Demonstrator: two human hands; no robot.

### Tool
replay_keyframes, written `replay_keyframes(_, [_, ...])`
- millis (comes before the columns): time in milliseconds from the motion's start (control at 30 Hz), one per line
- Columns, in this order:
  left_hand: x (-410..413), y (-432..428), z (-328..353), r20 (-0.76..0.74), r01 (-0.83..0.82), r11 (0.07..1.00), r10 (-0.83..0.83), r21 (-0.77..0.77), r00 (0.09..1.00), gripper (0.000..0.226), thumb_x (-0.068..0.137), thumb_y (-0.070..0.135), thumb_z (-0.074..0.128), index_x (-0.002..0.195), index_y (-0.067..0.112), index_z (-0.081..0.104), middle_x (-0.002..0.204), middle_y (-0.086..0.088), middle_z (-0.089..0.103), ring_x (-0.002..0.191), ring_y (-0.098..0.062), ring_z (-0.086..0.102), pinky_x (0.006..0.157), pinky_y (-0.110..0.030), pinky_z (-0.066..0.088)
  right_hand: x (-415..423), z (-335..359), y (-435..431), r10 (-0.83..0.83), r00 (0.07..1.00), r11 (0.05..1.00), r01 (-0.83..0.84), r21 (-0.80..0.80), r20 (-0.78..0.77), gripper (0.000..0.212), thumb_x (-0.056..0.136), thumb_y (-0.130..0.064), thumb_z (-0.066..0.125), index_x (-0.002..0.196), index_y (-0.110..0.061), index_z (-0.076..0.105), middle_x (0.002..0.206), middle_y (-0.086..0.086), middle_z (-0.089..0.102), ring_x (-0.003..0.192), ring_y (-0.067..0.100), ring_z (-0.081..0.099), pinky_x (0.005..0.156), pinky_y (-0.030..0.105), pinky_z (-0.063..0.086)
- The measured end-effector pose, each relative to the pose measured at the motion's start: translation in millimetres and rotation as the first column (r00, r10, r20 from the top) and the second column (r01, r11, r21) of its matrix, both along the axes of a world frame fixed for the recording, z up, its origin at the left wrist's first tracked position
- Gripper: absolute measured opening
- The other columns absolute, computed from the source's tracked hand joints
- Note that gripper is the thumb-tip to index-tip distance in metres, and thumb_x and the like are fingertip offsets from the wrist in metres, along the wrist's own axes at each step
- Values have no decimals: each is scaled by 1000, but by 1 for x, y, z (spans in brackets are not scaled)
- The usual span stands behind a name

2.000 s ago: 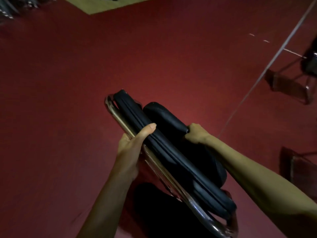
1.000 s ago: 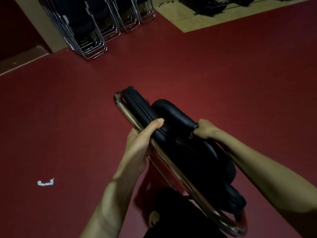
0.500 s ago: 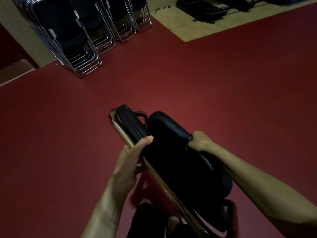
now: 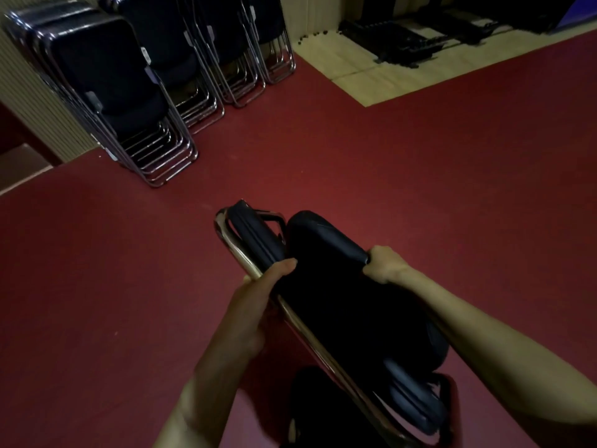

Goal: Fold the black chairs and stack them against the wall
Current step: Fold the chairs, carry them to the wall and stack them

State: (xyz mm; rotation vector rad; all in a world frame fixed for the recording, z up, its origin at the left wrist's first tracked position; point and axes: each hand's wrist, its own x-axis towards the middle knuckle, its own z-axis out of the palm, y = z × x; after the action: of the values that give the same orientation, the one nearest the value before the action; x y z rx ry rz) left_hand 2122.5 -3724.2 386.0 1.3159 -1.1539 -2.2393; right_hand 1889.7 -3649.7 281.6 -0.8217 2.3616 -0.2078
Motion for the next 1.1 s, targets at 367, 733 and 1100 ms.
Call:
replay_keyframes(367, [-128, -307, -7, 9, -76, 994, 77, -80, 997, 34, 83, 20, 70, 115, 8, 65, 67, 2, 70, 56, -9, 68, 45, -19, 49, -120, -13, -322, 7, 994, 1000, -7, 1, 110, 40, 73, -23, 78, 101, 2, 66, 88, 10, 60, 90, 28, 67, 63, 26, 43])
replay_keyframes(733, [-242, -599, -18, 48, -32, 981, 42, -190, 998, 21, 81, 31, 70, 99, 22, 68, 74, 6, 70, 65, -8, 68, 68, -30, 52, -231, -16, -622, 29, 987, 999, -26, -22, 157, 39, 73, -21, 78, 102, 2, 65, 89, 11, 63, 87, 28, 67, 63, 28, 47])
replay_keyframes(1100, [-366, -859, -6, 83, -9, 984, 24, -176, 996, 19, 81, 32, 71, 98, 22, 73, 87, 5, 74, 75, -10, 70, 81, -35, 50, -354, -7, -888, 87, 991, 996, -87, -6, 100, 36, 78, -20, 72, 105, 1, 63, 99, 14, 66, 88, 29, 66, 63, 28, 44])
